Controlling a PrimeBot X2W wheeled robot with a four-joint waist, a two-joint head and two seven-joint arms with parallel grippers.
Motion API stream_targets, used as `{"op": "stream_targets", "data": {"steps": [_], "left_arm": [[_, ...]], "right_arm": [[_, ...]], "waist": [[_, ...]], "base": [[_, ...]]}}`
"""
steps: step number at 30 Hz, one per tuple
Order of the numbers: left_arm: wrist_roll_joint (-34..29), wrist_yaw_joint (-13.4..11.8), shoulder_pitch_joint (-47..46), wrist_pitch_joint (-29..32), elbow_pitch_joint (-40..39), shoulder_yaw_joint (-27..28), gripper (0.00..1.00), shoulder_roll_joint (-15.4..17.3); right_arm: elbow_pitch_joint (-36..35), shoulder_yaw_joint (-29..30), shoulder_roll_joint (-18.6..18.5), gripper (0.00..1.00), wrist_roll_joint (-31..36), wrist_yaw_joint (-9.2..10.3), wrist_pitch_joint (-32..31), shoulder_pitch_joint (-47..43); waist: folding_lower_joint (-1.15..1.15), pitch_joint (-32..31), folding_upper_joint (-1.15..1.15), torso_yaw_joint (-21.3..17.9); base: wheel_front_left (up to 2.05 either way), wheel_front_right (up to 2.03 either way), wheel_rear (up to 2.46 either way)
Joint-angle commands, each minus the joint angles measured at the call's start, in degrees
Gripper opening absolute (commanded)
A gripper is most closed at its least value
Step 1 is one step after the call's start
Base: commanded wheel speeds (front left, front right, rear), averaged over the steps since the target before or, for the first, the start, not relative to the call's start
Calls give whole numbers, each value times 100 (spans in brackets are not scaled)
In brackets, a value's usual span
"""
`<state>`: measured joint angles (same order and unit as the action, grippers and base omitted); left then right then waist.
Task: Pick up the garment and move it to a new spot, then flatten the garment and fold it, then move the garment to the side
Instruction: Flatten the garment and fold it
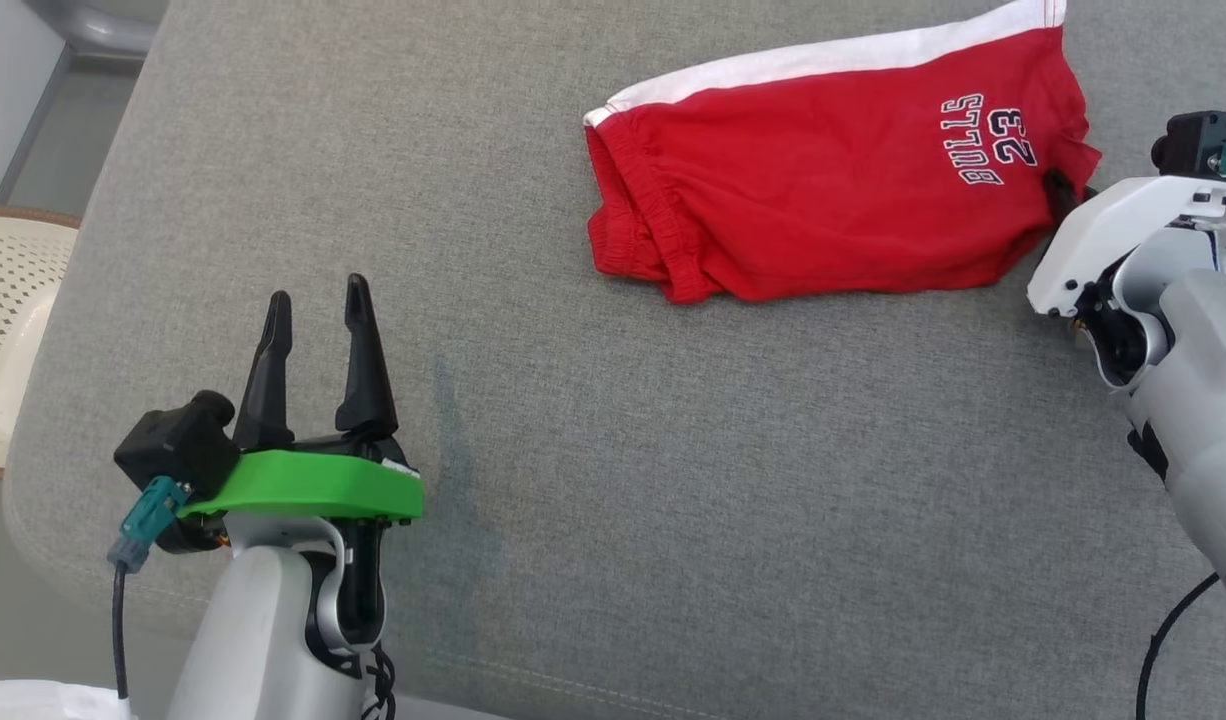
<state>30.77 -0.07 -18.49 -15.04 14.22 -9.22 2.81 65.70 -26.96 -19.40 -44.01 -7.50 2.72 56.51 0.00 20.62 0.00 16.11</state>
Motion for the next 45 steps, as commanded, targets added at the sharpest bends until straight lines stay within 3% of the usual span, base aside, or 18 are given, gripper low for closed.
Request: {"op": "stream_targets", "data": {"steps": [1,7,21,31,35,45], "left_arm": [[-112,6,118,-16,6,33,100,20],[-332,101,317,-16,147,258,100,21],[-979,379,947,-16,189,815,100,21],[-1429,501,1251,-16,31,870,100,22],[-1719,549,1390,-16,3,879,100,67],[-1776,592,1640,-16,-57,1098,100,29]], "right_arm": [[-22,8,0,0,-90,3,79,-148],[-389,-111,-49,0,-470,3,417,-631],[-1324,-213,-650,0,-1540,3,936,-2286],[-1457,-87,-871,0,-1806,3,1149,-2784],[-1409,-46,-859,0,-1832,3,1198,-2871],[-1395,99,-750,0,-1702,3,1255,-2969]], "waist": [[0,-87,0,-28],[0,-457,0,-240],[0,-1218,0,-855],[0,-1394,0,-878],[0,-1476,0,-847],[0,-1626,0,-838]], "base": [[0,0,0],[0,0,0],[0,0,0],[0,0,0],[0,0,0],[0,0,0]]}}
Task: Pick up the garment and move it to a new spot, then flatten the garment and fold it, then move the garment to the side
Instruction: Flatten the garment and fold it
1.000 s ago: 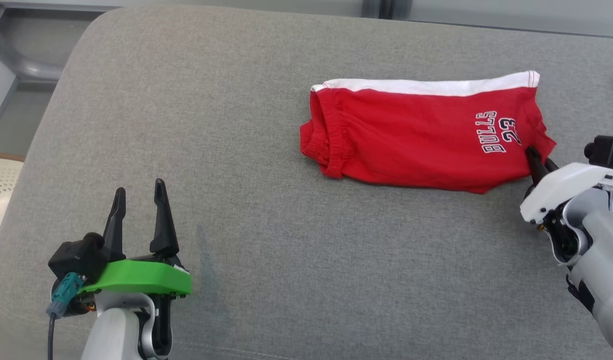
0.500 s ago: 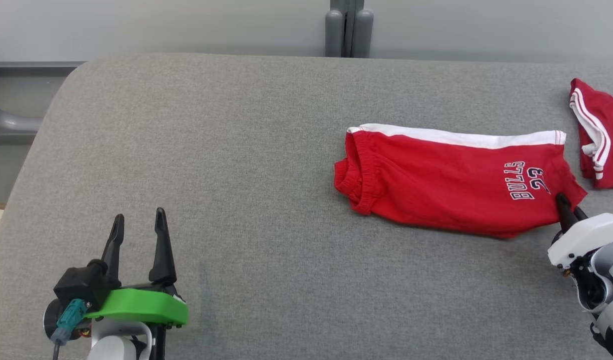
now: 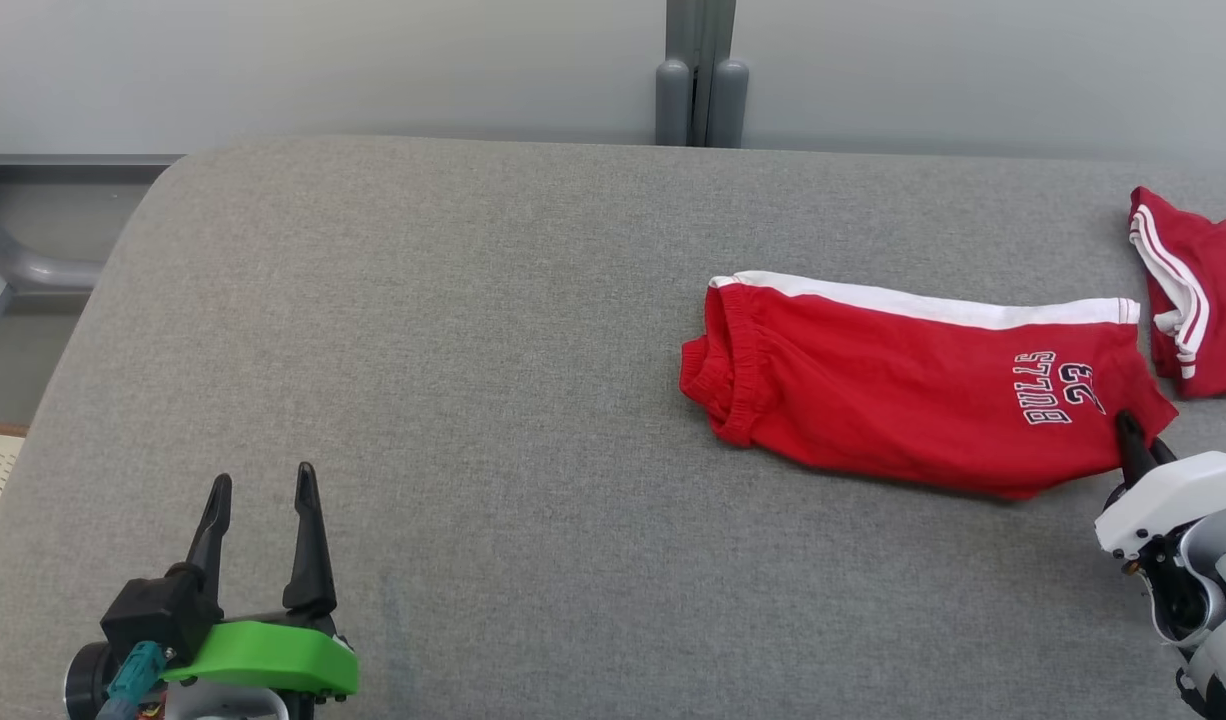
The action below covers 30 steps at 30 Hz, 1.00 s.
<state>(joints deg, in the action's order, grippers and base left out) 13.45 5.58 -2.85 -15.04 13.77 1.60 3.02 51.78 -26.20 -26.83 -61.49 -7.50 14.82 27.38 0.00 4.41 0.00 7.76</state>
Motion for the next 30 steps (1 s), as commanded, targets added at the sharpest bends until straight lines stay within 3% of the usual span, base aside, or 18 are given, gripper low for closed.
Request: {"op": "stream_targets", "data": {"steps": [1,14,21,30], "left_arm": [[-50,27,85,-16,-11,28,100,6],[107,-65,162,-16,-33,50,100,-5],[191,-134,144,-16,-67,-50,100,-6],[293,-204,51,-16,-42,-193,100,-5]], "right_arm": [[-22,60,-6,0,67,3,48,-44],[-761,448,416,0,855,2,41,209],[-1170,59,830,0,1239,2,42,457],[-1041,-528,1388,0,1460,2,41,624]], "waist": [[0,-12,0,-6],[0,-91,0,7],[0,-48,0,151],[0,53,0,391]], "base": [[0,0,0],[0,0,0],[0,0,0],[0,0,0]]}}
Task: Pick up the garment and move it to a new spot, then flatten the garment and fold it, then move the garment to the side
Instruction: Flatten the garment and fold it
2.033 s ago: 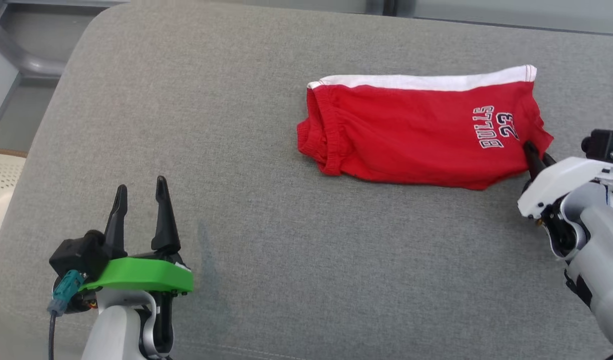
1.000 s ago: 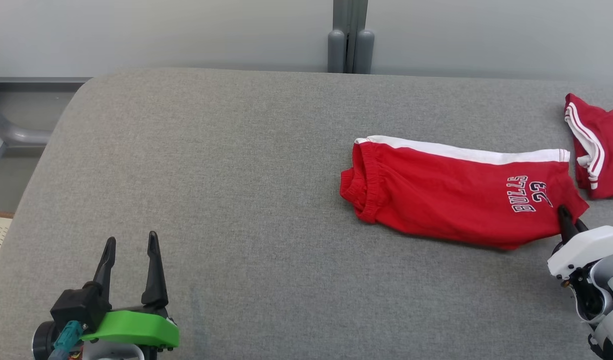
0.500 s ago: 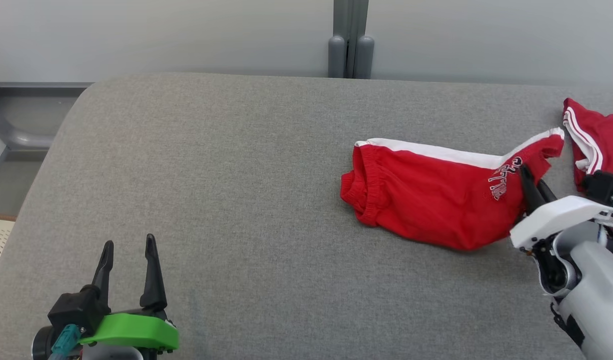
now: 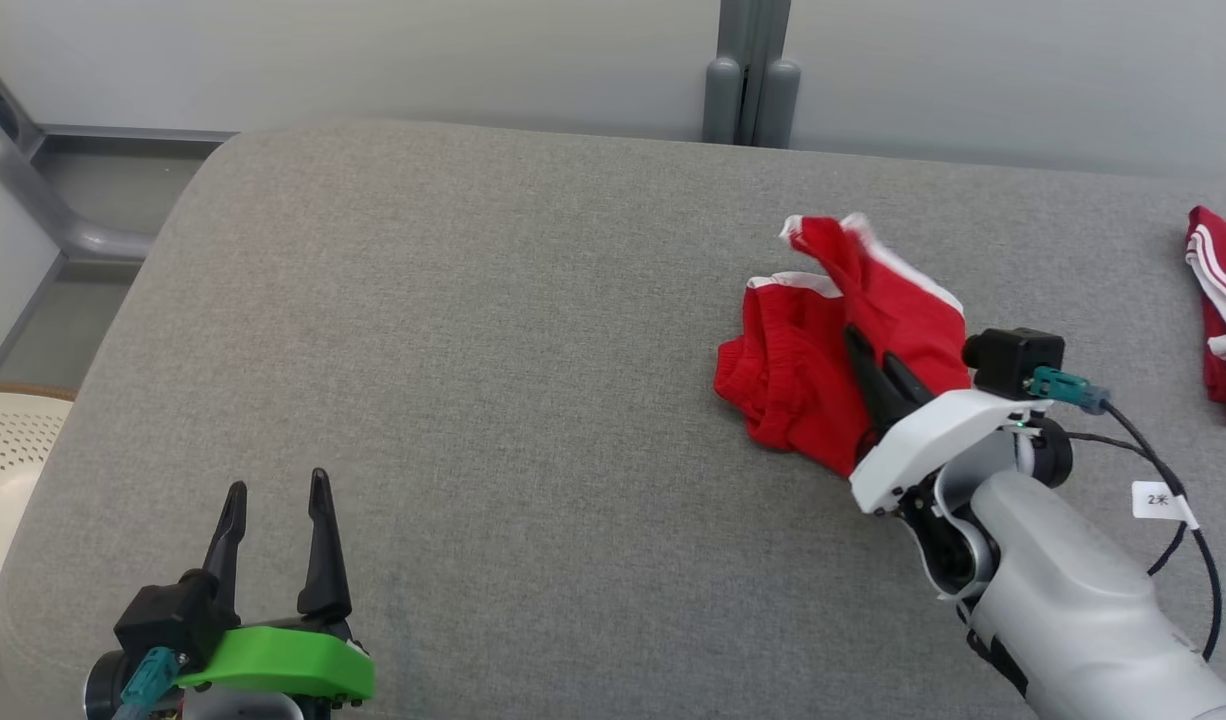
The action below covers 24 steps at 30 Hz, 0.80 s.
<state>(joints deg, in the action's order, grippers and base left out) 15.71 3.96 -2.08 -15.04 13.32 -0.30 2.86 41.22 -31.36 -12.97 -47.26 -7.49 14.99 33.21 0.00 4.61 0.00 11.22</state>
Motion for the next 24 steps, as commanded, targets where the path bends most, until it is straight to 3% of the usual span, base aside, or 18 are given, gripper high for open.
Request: {"op": "stream_targets", "data": {"steps": [1,7,8,10,17,24], "left_arm": [[68,-43,-37,-16,4,-10,100,11],[93,-80,-80,-16,24,-36,100,11],[100,-96,-86,-16,28,-50,100,11],[121,-110,-105,-16,39,-71,100,10],[123,-107,-121,-16,59,-61,100,10],[69,-104,-58,-16,27,-57,100,10]], "right_arm": [[40,-56,71,0,58,1,23,44],[326,-207,412,0,167,1,24,29],[358,-201,466,22,186,1,24,30],[380,-207,552,100,147,1,24,-29],[-25,104,359,100,224,1,24,-208],[-711,1040,-92,100,461,1,20,-752]], "waist": [[0,46,0,63],[0,100,0,103],[0,106,0,105],[0,112,0,110],[0,71,0,35],[0,-1,0,-44]], "base": [[0,0,0],[0,0,0],[0,0,0],[0,0,0],[0,0,0],[0,0,0]]}}
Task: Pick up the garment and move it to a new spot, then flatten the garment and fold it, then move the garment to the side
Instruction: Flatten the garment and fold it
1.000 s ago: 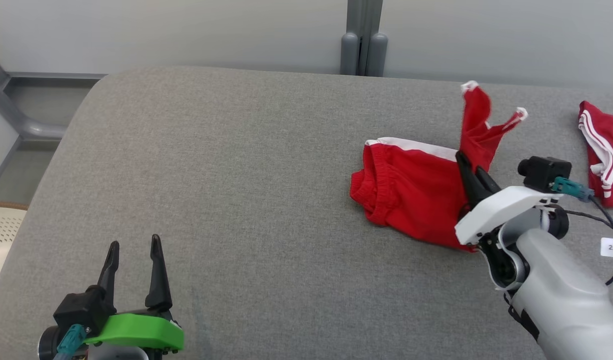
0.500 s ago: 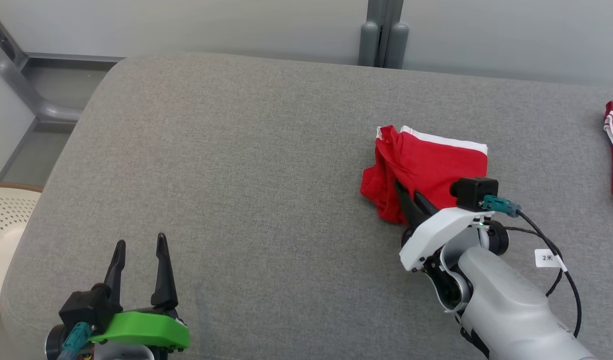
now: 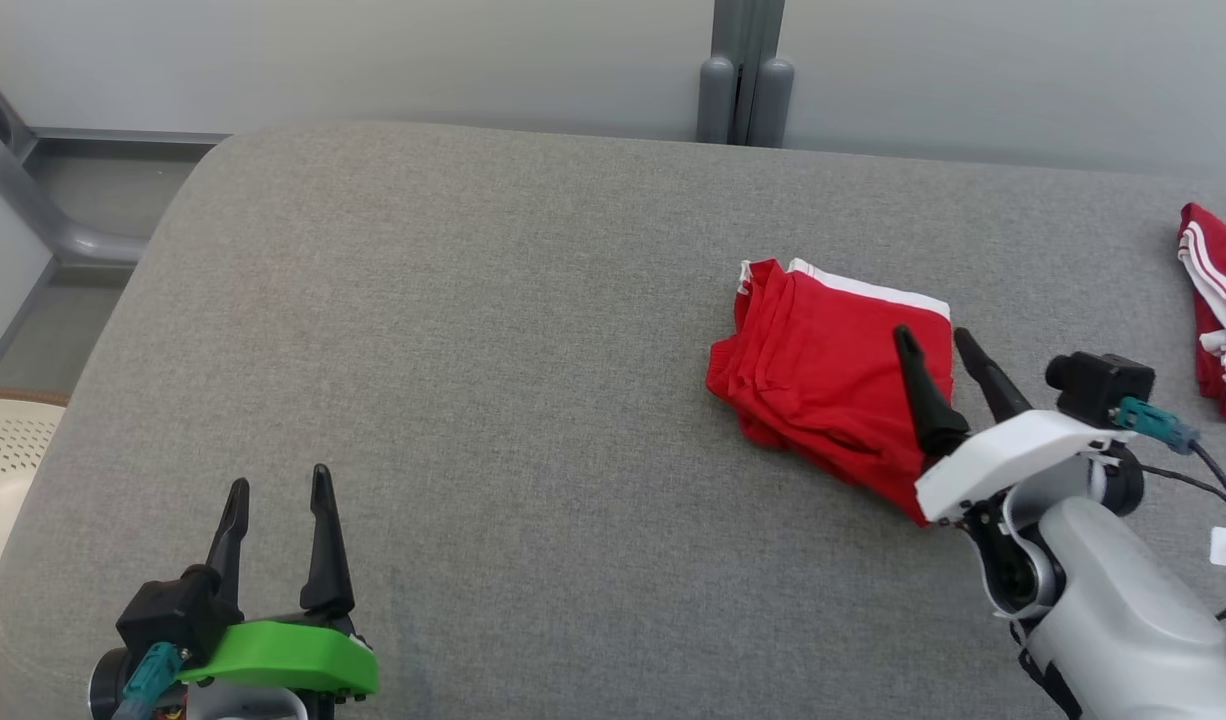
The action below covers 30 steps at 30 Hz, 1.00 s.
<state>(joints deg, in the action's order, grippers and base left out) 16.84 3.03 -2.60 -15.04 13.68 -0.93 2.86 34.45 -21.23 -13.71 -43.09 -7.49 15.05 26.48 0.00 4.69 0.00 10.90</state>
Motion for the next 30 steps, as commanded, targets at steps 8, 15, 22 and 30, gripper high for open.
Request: {"op": "stream_targets", "data": {"steps": [8,15,22,30], "left_arm": [[-66,28,-36,-16,-12,-22,100,10],[-64,56,-180,-16,13,-155,100,10],[-14,54,-301,-16,57,-341,100,11],[62,-14,-345,-16,61,-440,100,11]], "right_arm": [[-190,716,-179,0,535,1,15,-434],[309,662,-53,0,974,1,14,-144],[974,309,166,0,1252,1,15,144],[1029,-317,640,0,1274,1,15,187]], "waist": [[0,28,0,-23],[0,173,0,108],[0,292,0,321],[0,369,0,437]], "base": [[0,0,0],[0,0,0],[0,0,0],[0,0,0]]}}
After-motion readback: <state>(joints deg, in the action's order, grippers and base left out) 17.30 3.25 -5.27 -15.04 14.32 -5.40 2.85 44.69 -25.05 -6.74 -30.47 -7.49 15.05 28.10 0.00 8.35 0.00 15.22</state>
